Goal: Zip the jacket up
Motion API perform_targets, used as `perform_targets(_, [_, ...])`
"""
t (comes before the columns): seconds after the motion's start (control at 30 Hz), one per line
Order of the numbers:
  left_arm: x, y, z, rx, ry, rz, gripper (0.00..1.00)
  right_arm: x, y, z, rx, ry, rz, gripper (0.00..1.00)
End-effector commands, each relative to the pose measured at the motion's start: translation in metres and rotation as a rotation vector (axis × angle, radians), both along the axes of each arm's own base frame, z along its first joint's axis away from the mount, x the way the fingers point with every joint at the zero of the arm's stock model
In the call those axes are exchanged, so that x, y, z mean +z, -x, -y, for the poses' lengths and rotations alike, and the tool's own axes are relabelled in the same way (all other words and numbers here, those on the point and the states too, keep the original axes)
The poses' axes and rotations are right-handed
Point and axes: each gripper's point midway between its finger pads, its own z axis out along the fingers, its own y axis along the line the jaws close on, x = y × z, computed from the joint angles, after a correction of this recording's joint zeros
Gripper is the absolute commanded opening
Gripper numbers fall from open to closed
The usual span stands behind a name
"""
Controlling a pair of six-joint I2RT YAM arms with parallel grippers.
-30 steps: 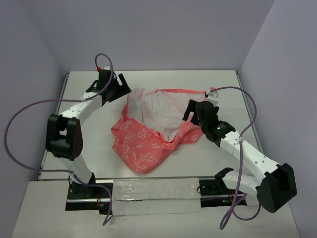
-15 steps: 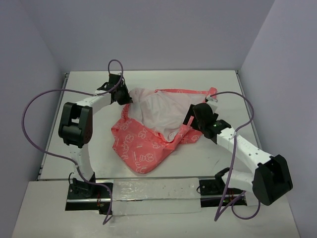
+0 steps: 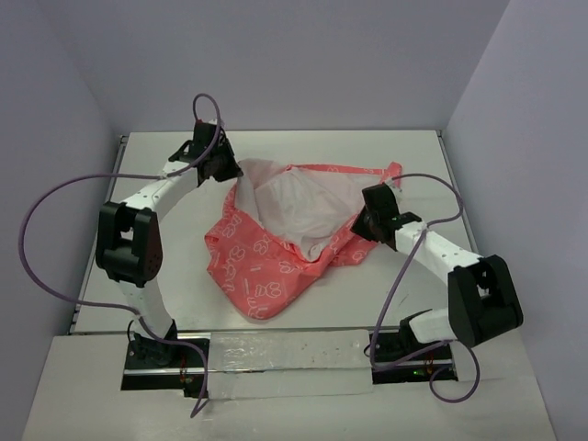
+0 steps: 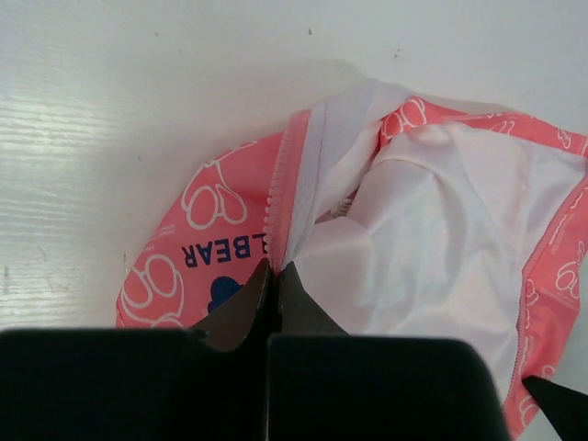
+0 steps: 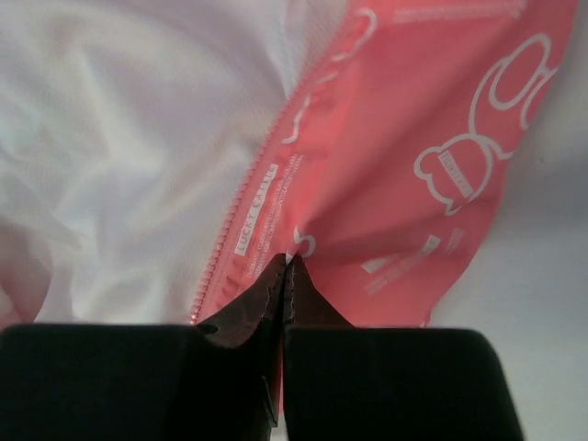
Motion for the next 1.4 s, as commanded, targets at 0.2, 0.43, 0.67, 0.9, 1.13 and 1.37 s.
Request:
perform_targets(0.2, [0.143, -0.022, -0.048, 0.120, -0.230, 0.240, 0.00, 0.198, -0.001, 0.022, 0.089, 0.092, 0.479, 0.00])
perform_targets(0.43, [0.133, 0.007, -0.049, 0.084, -0.315, 0.177, 0.00, 0.111, 0.062, 0.009, 0.193, 0.022, 0.299, 0.00])
perform_targets(0.67, [0.081, 0.077, 0.026, -0.116, -0.270, 0.103, 0.00, 0.007, 0.112, 0.012, 0.101, 0.032, -0.011, 0.47])
perform_targets(0.9, [0.053, 0.125, 0.071, -0.178, -0.330, 0.128, 0.00, 0.119, 0.050, 0.015, 0.098, 0.131, 0.302, 0.70])
perform_targets(1.13, [0.011, 0.173, 0.111, -0.294, -0.275, 0.048, 0.00, 0.146, 0.003, -0.022, 0.199, 0.121, 0.306, 0.71])
perform_targets(1.37, [-0.011, 0.220, 0.117, -0.294, -0.425, 0.107, 0.00, 0.123, 0.005, -0.029, 0.225, 0.101, 0.266, 0.71])
